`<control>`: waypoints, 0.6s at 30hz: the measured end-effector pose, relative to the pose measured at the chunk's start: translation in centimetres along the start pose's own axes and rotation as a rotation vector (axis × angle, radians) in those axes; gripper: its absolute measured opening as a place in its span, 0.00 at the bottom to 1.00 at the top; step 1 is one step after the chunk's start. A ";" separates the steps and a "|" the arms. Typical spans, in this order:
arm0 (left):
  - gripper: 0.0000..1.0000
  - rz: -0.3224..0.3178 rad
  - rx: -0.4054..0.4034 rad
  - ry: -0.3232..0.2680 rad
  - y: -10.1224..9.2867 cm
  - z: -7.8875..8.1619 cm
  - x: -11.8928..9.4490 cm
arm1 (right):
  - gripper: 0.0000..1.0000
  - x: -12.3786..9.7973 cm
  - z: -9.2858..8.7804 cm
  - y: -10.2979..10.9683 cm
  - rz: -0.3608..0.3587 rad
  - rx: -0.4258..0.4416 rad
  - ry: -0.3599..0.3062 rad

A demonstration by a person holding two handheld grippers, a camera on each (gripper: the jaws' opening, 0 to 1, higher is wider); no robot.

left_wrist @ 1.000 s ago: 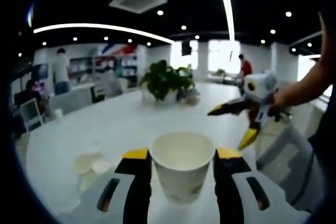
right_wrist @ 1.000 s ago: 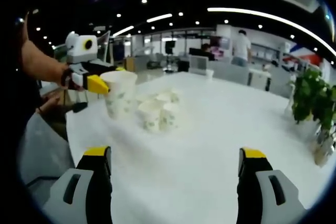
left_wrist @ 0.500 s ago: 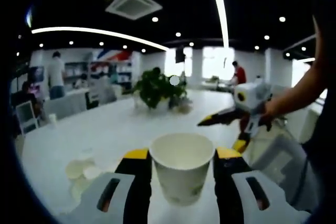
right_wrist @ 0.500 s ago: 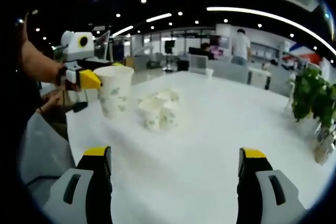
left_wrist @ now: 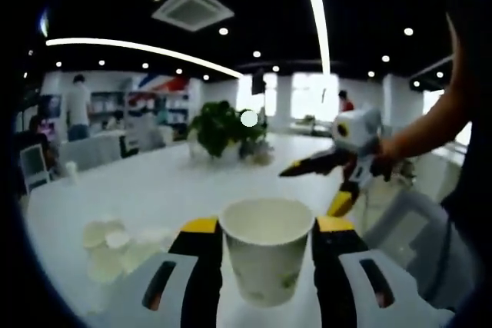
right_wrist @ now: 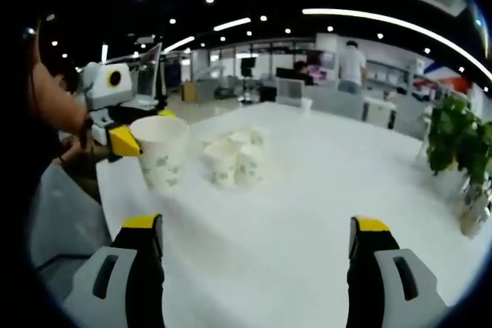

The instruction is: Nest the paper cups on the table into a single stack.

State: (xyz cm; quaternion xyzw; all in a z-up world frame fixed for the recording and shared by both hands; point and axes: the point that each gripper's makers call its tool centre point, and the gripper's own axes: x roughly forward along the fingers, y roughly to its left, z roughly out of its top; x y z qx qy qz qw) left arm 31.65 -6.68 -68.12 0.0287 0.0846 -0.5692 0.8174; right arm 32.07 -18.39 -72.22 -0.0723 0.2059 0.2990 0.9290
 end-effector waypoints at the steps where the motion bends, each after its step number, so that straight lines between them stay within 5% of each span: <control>1: 0.44 0.002 -0.005 -0.006 -0.1 -0.3 0.0 | 1.00 0.0 -0.1 0.1 0.001 -0.001 0.002; 18: 0.42 -0.018 -0.040 0.000 -1.6 -4.3 0.4 | 1.00 -0.8 -1.4 0.7 0.005 -0.004 0.035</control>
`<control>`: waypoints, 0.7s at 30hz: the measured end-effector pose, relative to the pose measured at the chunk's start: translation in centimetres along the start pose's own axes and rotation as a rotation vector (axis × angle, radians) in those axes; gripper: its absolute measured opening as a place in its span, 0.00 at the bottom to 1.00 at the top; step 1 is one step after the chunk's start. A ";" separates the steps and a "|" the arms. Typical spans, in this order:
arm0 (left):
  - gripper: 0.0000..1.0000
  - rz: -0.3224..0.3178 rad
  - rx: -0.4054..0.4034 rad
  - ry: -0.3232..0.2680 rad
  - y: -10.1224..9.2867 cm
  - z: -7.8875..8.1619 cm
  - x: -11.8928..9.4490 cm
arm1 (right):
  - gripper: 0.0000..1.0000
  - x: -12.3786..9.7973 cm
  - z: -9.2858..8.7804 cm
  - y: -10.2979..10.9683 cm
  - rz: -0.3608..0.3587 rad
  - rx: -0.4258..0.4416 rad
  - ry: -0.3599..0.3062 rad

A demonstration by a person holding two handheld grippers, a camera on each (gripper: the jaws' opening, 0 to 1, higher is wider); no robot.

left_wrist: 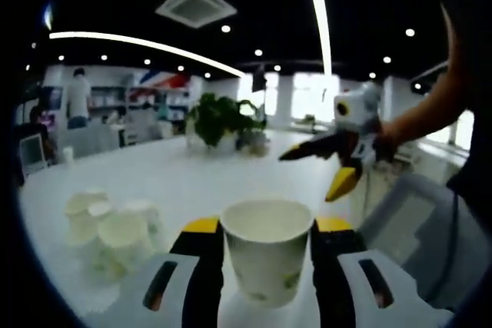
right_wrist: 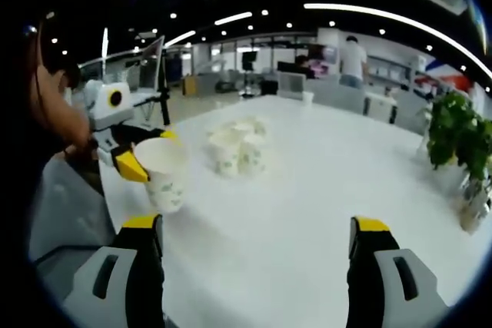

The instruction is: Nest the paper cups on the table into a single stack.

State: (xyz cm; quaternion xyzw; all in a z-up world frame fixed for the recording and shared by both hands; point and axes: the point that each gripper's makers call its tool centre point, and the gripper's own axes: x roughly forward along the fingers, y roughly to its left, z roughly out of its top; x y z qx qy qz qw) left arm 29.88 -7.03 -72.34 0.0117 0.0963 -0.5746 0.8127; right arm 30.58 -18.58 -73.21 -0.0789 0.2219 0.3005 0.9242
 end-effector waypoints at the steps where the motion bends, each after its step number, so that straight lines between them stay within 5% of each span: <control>1: 0.42 0.000 0.000 0.002 0.0 -0.2 0.0 | 1.00 0.0 0.0 0.0 0.001 0.000 0.000; 16: 0.40 -0.004 0.002 0.019 0.3 -3.6 0.5 | 1.00 0.1 -0.6 0.6 0.009 -0.012 0.032; 21: 0.40 -0.023 0.014 0.069 0.0 -4.9 0.2 | 1.00 0.4 -0.3 0.8 0.011 -0.005 0.026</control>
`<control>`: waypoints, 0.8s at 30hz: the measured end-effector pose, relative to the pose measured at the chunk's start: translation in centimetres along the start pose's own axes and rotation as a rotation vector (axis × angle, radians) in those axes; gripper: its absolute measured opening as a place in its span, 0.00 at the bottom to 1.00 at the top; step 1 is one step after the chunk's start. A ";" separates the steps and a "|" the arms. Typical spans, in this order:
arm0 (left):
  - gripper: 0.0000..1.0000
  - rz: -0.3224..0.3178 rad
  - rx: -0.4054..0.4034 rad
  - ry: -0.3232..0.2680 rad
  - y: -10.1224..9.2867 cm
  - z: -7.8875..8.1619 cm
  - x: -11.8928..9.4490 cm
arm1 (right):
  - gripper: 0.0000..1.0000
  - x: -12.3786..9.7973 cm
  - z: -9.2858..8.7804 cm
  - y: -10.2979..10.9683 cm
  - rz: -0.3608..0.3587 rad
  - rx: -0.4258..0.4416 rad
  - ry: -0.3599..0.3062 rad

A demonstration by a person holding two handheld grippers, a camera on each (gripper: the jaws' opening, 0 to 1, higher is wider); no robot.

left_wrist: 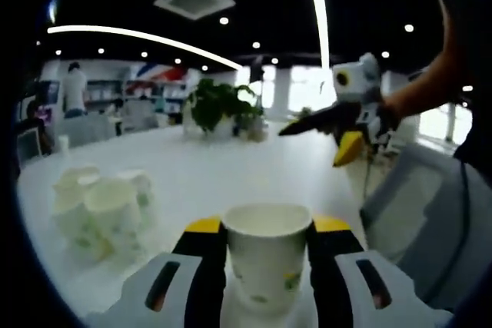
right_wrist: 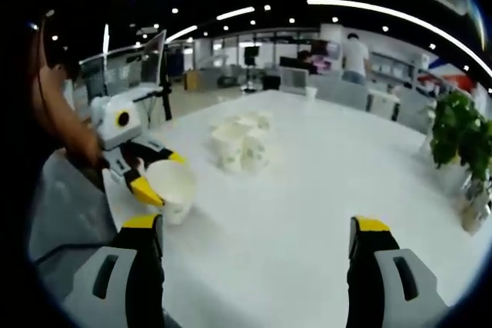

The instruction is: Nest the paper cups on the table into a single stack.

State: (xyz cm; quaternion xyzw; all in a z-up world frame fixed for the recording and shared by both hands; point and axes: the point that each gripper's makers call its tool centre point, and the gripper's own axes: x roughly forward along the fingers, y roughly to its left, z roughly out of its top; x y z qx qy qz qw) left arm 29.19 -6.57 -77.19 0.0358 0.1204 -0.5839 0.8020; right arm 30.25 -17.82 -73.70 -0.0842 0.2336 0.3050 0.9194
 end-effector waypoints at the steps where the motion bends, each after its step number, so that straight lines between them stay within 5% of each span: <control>1: 0.40 -0.003 0.001 0.003 0.0 -0.1 0.0 | 1.00 0.1 0.0 0.0 0.000 0.000 -0.001; 10: 0.40 -0.007 -0.011 0.019 0.2 -1.0 -0.7 | 1.00 0.3 -0.2 0.4 0.008 0.005 -0.001; 16: 0.40 -0.036 0.032 0.050 -0.3 -1.4 -1.5 | 1.00 0.3 0.0 0.4 0.010 0.003 -0.003; 19: 0.40 -0.072 0.096 0.112 -0.8 -2.5 -1.8 | 1.00 0.3 0.1 0.5 0.015 0.003 -0.004; 22: 0.40 -0.080 0.094 0.113 -1.1 -2.5 -1.8 | 1.00 0.3 0.4 2.7 0.126 0.057 -0.016; 24: 0.41 -0.070 0.080 0.118 -0.7 -2.5 -1.7 | 1.00 0.3 0.1 2.9 0.134 -0.005 0.005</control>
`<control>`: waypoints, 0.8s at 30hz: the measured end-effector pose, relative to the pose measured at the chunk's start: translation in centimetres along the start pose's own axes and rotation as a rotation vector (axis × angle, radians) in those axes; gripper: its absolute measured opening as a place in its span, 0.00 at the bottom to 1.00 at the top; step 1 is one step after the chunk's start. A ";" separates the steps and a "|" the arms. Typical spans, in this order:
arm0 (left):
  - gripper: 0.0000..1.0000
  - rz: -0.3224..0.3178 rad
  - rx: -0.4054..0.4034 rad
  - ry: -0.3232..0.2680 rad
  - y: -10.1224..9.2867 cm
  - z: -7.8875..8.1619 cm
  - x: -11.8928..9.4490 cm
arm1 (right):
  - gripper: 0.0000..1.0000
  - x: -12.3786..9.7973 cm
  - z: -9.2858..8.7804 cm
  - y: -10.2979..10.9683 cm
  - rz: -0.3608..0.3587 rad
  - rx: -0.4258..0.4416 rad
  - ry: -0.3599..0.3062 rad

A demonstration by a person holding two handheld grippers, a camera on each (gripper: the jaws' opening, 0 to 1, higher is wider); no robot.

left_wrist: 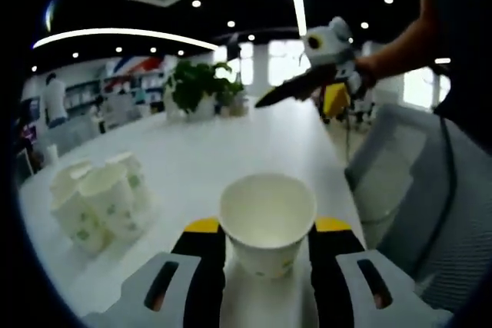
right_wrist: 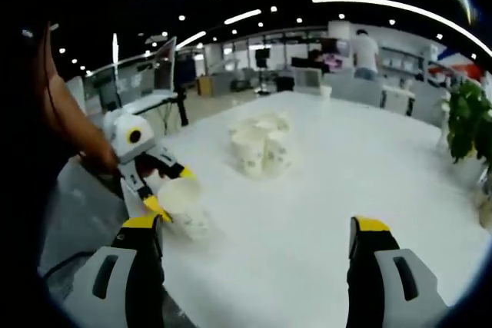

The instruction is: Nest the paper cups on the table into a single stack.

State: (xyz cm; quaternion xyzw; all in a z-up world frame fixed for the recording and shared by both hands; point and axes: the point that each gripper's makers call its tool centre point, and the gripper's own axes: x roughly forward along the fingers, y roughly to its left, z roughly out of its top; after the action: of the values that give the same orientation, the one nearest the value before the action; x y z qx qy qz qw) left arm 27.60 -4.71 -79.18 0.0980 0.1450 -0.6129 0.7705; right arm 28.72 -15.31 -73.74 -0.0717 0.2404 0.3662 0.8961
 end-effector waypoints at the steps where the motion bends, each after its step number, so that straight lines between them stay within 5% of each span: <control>1: 0.41 0.000 -0.004 0.002 0.1 0.0 0.0 | 1.00 0.0 0.1 0.4 0.010 -0.009 -0.004; 20: 0.42 0.036 -0.011 0.065 1.6 -0.9 -0.6 | 1.00 -0.1 0.1 -1.8 -0.047 -0.022 -0.001; 24: 0.56 0.053 -0.030 0.063 2.0 -0.8 -0.7 | 1.00 0.1 0.2 -1.8 -0.047 -0.020 -0.007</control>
State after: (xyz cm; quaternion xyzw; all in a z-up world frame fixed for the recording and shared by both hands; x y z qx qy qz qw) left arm 29.36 -3.37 -79.76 0.1094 0.1757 -0.5865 0.7830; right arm 30.09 -16.54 -73.71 -0.0851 0.2317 0.3478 0.9045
